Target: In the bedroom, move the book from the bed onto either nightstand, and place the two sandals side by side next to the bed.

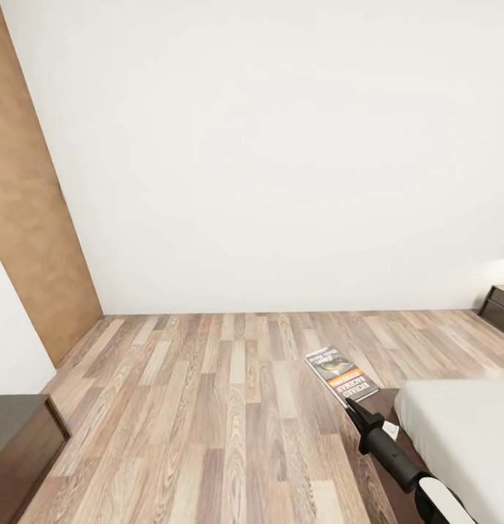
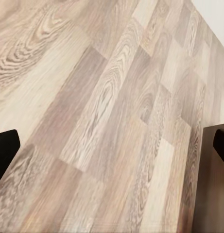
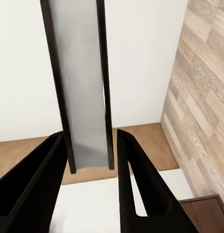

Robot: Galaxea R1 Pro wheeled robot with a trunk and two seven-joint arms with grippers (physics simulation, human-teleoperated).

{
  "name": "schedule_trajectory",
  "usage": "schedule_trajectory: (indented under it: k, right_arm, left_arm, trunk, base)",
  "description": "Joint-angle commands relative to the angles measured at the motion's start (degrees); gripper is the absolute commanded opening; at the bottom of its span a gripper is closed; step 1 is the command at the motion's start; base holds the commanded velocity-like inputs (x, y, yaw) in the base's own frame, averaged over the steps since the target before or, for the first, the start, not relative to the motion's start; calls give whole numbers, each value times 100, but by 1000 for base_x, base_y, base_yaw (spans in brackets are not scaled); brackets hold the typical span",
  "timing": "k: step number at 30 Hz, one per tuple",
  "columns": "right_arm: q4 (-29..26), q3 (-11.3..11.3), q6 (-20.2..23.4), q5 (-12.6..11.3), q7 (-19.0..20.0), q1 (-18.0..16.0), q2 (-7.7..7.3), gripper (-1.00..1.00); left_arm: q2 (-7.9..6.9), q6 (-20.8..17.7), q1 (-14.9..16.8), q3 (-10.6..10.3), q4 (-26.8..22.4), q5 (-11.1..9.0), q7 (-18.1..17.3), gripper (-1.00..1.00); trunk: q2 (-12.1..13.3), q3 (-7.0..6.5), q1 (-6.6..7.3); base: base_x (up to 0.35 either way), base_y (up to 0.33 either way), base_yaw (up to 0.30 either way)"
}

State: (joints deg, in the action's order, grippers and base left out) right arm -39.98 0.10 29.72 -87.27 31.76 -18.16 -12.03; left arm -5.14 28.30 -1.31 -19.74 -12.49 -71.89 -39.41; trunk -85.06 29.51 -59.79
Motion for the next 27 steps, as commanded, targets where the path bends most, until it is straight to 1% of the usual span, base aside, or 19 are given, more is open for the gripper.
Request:
schedule_trajectory:
  k: [1,7,12,19,27]
  right_arm:
    - [-1,-1,48,-71,-3,-4,-2,-100]
    - [-1,-5,50,-71,-3,-4,-2,-100]
    - [-1,-2,46,-71,-3,-4,-2,-100]
    - [-1,-1,46,-71,-3,-4,-2,-100]
    - [-1,-1,44,-71,-3,-4,-2,-100]
  left_arm:
    - [-4,22,-1,-50,-8,-53,-6,100]
    - [-4,22,-1,-53,-8,-53,-12,100]
    - [-4,21,-1,-53,-8,-53,-13,100]
    - [-9,20,-1,-50,-8,-53,-14,100]
    - [-13,18,-1,-53,-8,-53,-22,100]
  trunk:
    - [-2,4,-4]
    - [-2,4,-4]
    - [-2,4,-4]
    - [-2,4,-4]
    - [-2,4,-4]
  base:
    - [334,91,0]
    - [333,94,-11]
    - [332,97,-87]
    - [325,117,-151]
    - [307,179,-197]
